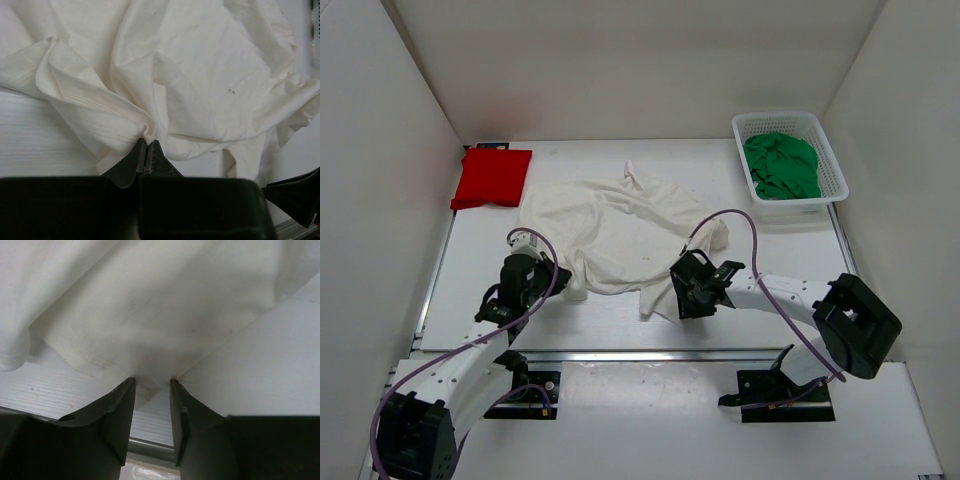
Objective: Fold and stack the t-shirts
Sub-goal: Flatten out the tshirt
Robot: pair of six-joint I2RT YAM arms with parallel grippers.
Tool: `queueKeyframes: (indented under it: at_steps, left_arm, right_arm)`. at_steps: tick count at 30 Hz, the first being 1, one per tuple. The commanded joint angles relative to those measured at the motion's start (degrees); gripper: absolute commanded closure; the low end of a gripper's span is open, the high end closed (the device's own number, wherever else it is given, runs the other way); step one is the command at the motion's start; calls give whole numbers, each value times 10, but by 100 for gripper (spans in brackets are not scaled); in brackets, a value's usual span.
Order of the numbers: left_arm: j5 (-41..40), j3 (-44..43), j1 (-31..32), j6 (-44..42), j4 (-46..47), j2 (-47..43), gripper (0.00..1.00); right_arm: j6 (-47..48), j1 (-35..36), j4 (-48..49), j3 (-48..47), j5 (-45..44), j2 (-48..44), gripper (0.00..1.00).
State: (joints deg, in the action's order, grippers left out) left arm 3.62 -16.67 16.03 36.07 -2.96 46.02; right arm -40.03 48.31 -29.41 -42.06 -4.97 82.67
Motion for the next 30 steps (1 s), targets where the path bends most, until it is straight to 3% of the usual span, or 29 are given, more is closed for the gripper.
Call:
queueKeyframes:
  at_steps: [1,4,11,17,28,30]
  left_arm:
    - [12,-19,-7,-1,9,-7,100]
    - [16,-17,-10,5,13,-9,100]
    - [17,-28,-18,-1,2,-14,100]
    - [23,-24,-26,2,9,-8,100]
    - [30,-28,-25,3,1,-8,100]
    - [32,-16,-24,5,3,-8,100]
  right_arm:
    - [23,-2,-86,33,-30,28,66]
    - [36,0,-90,36,-30,28,64]
    - [44,0,-76,25,-26,79,87]
    - [40,-16,-50,41,-30,23,99]
    - [96,-162,-119,60,-67,-202,99]
    - [94,-170,-114,71,-58,-211,82]
